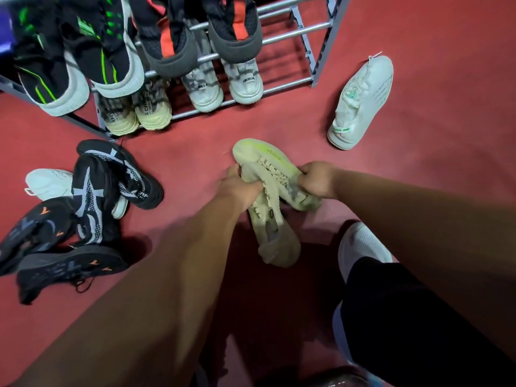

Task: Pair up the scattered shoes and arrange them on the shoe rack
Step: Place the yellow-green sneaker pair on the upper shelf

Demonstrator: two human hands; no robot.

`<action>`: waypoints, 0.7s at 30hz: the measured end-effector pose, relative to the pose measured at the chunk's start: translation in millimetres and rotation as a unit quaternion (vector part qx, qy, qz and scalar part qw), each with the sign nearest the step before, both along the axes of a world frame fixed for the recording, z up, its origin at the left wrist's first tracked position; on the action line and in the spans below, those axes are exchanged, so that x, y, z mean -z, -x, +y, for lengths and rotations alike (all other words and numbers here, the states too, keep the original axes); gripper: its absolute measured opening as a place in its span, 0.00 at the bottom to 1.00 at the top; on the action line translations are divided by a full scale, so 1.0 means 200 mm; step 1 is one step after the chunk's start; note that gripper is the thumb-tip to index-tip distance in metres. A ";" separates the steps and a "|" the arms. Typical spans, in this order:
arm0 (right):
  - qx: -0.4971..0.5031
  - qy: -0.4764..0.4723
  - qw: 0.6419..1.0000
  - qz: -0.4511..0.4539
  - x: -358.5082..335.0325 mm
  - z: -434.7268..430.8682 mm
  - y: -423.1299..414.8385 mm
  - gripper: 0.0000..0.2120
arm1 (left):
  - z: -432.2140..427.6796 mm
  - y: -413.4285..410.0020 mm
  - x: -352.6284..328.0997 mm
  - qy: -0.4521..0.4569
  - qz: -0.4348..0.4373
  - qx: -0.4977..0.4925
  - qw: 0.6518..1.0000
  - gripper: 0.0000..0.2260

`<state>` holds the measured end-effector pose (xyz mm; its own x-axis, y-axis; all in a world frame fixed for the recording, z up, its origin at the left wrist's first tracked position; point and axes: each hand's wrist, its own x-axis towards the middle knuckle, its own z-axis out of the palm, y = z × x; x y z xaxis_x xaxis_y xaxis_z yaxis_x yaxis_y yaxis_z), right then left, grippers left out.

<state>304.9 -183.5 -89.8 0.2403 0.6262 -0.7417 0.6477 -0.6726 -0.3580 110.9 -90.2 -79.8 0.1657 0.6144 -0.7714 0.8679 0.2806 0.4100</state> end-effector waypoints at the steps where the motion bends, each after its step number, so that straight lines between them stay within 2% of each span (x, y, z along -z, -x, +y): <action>1: -0.015 -0.016 0.999 -0.042 0.01 0.01 0.01 0.14 | 0.01 0.00 -0.01 0.000 -0.002 0.002 1.000 0.28; 4: -0.037 -0.039 0.994 -0.095 0.01 0.04 0.01 0.23 | 0.02 -0.03 -0.02 -0.017 0.066 0.037 0.997 0.22; 7: -0.072 -0.027 0.992 -0.102 0.02 0.04 0.01 0.29 | -0.04 -0.04 0.01 0.039 0.085 0.083 0.992 0.13; 10: -0.080 -0.006 0.989 -0.122 0.05 0.02 0.03 0.30 | -0.10 -0.02 0.05 0.011 0.098 0.133 0.986 0.14; 13: -0.107 -0.002 0.985 -0.134 0.07 0.02 0.05 0.30 | -0.11 0.01 0.06 0.015 0.096 0.099 0.990 0.14; 18: -0.124 -0.019 0.981 -0.145 0.05 0.03 0.04 0.27 | -0.03 0.08 0.04 0.160 0.013 -0.061 0.985 0.13; 21: -0.123 -0.023 0.981 -0.148 0.05 0.03 0.05 0.28 | 0.09 0.12 0.03 0.135 0.037 -0.078 0.987 0.12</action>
<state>295.7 -176.8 -99.7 0.2781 0.7230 -0.6324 0.8687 -0.4703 -0.1556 86.1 -71.4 -85.6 0.0216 0.3980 -0.9171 0.8304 0.5037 0.2382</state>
